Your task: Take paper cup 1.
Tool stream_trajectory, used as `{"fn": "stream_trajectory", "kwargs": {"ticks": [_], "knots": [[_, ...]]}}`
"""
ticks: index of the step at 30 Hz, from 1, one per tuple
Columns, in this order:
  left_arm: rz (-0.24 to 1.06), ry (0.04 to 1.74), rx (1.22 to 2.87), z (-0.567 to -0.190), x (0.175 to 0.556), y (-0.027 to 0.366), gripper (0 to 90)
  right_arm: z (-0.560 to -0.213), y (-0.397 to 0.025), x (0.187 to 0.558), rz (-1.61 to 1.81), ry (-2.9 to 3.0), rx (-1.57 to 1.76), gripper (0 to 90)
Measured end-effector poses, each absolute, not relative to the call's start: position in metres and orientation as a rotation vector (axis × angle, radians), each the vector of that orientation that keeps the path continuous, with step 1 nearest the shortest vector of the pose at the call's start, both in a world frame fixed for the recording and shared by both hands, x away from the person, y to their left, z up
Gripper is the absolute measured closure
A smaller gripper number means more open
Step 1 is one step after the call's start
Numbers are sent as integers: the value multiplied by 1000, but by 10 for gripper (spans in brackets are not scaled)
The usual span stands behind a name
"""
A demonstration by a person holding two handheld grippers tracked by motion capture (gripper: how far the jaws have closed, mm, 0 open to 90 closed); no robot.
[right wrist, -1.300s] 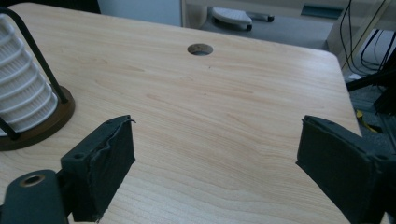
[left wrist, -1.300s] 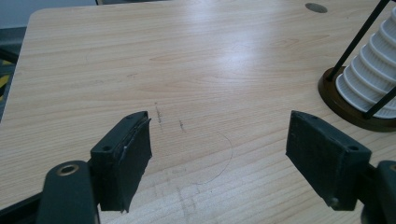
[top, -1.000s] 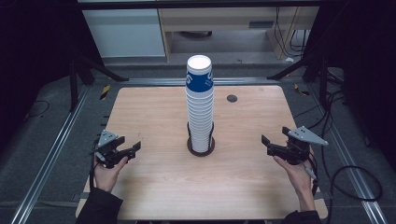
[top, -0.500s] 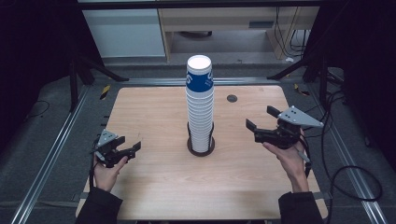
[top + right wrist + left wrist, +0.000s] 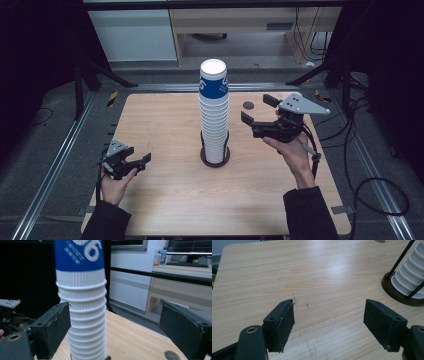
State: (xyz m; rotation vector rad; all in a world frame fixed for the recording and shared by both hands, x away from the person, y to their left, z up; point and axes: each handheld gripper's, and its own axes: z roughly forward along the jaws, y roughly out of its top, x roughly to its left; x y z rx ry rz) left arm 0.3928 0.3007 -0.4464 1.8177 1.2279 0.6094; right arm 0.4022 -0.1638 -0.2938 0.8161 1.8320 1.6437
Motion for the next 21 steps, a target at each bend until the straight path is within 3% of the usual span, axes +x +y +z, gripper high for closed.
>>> {"fn": "stream_trajectory", "kwargs": {"ticks": [21], "knots": [[606,1223,1844,-450,394,295,229,-268,-105,423,1736,1879,719,87]]}}
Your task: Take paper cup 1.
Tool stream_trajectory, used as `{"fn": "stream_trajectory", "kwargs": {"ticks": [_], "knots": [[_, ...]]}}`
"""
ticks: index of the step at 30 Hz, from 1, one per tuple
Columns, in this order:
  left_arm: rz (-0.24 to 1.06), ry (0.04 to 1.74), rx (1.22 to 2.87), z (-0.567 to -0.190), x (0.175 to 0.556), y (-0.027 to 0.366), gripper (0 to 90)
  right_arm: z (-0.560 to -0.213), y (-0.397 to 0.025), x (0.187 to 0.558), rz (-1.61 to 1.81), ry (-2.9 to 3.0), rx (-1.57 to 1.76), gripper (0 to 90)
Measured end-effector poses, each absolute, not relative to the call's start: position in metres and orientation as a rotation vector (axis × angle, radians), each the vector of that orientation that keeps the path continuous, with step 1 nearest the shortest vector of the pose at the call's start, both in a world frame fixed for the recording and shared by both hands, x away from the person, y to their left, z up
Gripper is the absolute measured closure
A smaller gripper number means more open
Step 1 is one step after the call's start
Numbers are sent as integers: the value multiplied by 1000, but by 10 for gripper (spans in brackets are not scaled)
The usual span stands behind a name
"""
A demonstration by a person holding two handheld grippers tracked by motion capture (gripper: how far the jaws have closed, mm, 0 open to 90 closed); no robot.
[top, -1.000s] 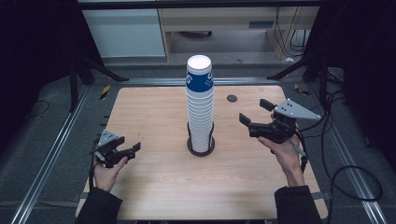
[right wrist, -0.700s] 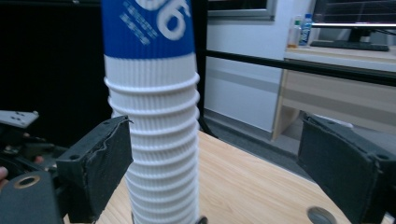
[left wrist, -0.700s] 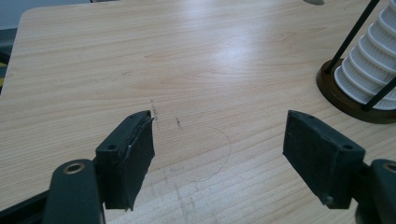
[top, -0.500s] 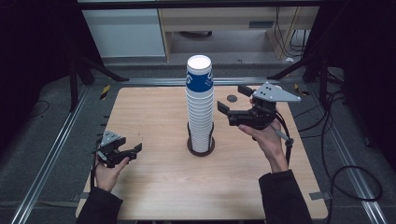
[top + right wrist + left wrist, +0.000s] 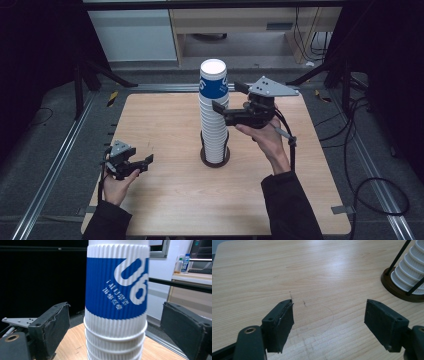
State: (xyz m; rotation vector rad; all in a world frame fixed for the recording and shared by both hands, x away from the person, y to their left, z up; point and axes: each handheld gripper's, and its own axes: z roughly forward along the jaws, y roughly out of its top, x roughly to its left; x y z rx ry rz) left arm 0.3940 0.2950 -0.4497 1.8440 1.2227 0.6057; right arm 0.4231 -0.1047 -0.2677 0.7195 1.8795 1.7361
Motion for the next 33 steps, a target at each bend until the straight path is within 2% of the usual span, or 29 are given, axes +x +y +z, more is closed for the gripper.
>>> {"fn": "stream_trajectory", "kwargs": {"ticks": [19,33], "knots": [[607,1230,1847,-451,395,296,228,-266,-74,448,1714,1891,737,93],[607,1233,1852,-451,396,297,227,-272,-67,456,1707,1869,778,170]]}}
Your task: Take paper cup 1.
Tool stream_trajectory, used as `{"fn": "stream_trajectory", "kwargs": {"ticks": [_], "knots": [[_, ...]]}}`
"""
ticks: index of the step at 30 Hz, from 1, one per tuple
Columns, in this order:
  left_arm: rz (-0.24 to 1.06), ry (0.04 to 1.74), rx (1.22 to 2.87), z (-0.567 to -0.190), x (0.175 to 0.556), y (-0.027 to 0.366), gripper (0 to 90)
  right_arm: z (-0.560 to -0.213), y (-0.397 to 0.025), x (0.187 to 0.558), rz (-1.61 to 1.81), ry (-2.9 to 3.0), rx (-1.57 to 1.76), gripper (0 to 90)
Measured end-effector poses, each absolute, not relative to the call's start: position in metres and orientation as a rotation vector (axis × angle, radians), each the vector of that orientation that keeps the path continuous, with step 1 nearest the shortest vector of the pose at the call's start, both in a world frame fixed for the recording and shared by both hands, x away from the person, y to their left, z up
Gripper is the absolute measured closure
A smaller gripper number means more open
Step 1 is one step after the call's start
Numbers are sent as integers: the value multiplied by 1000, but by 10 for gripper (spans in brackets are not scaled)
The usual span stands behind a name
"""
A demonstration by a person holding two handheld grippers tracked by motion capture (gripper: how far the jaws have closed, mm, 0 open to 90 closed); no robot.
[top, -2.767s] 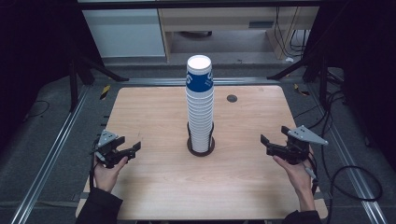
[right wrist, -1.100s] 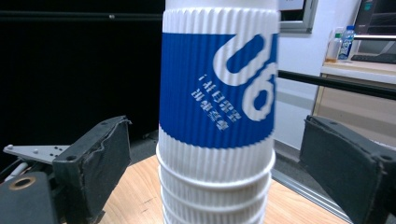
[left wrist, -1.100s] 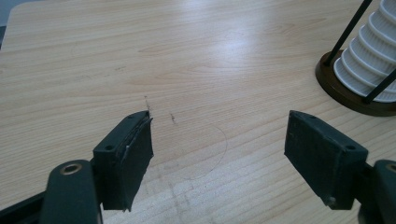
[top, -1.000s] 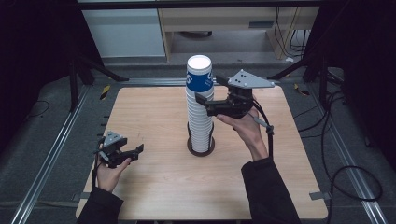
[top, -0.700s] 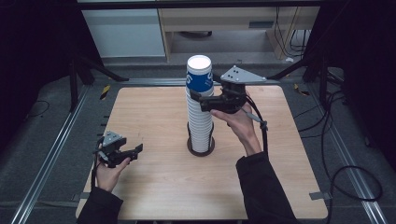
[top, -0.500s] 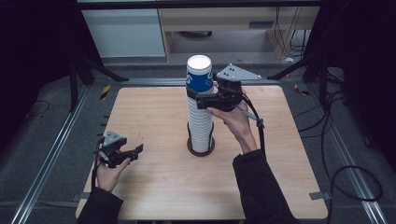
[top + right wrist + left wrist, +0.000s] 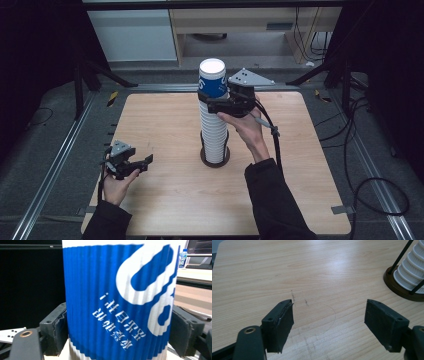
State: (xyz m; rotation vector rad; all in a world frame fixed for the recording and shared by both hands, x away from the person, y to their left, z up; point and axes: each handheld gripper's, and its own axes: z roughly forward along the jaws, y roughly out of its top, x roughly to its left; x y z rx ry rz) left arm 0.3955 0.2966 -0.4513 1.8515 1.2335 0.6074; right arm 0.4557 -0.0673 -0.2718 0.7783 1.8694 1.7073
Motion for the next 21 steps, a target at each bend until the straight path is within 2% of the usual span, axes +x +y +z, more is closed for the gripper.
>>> {"fn": "stream_trajectory", "kwargs": {"ticks": [12,21], "knots": [[609,1236,1857,-451,396,296,227,-267,-69,452,1698,1866,772,192],[614,1234,1859,-451,395,296,228,-251,-71,448,1698,1847,744,204]]}}
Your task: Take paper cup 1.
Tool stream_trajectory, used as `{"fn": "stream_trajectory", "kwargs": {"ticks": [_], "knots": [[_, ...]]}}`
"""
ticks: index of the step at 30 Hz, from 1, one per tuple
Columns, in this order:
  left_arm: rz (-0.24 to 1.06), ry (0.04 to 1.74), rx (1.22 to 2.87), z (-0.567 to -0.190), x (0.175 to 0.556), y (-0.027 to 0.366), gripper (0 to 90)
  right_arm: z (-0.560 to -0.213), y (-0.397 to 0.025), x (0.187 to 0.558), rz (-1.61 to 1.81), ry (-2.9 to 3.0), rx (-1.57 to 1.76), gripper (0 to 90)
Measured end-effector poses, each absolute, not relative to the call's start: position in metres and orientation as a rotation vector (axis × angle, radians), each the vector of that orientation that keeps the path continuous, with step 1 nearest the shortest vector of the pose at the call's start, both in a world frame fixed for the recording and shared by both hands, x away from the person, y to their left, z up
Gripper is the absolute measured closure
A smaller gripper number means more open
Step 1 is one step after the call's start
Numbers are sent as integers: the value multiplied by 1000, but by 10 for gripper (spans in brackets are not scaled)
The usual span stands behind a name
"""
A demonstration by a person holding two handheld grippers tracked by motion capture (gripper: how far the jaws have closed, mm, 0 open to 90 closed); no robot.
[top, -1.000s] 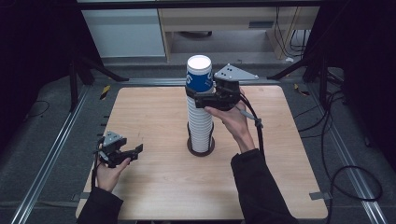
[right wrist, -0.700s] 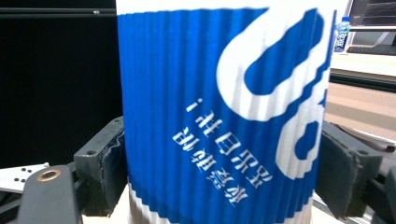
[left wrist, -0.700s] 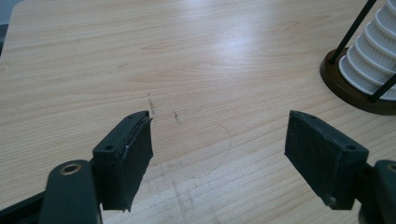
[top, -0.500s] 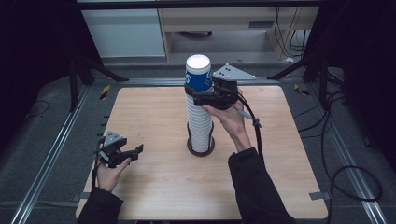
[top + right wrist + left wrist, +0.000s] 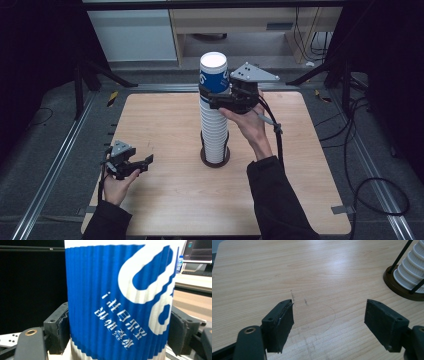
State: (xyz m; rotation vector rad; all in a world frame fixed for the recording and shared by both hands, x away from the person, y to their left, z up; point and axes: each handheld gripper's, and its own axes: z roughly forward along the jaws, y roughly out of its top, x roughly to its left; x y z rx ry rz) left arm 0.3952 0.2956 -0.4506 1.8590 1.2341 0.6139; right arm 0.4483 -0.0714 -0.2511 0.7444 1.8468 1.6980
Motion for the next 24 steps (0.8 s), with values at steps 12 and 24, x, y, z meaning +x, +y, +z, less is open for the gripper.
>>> {"fn": "stream_trajectory", "kwargs": {"ticks": [12,24], "knots": [[607,1234,1860,-451,395,295,227,-229,-70,445,1702,1818,715,208],[605,1235,1860,-451,395,296,226,-205,-73,443,1699,1774,702,208]]}}
